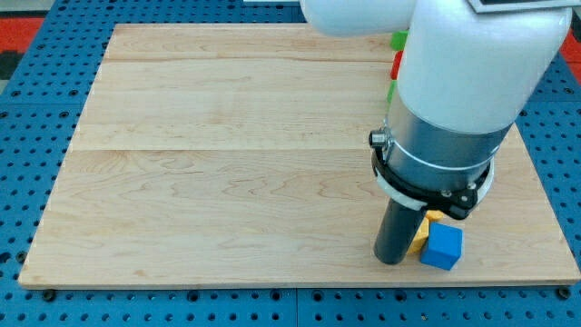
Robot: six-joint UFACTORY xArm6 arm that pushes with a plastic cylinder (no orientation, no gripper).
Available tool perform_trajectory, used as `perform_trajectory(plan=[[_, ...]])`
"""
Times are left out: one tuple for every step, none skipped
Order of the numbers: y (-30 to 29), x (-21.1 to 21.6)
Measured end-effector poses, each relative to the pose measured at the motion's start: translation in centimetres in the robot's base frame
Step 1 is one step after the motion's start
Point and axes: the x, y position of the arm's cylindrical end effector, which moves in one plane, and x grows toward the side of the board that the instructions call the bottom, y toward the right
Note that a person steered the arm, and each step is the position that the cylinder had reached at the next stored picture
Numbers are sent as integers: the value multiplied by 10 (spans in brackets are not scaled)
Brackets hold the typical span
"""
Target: Place the blue cube below the yellow hexagon
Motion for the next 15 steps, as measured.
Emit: perform_trajectory(plan=[[8,-15],[25,-25],[30,-29],[14,-26],[-22,-6],[-23,32],[21,32],[81,32],[95,25],[131,-28],[133,-43],[124,-41],[124,-38],[124,-12],[117,3]])
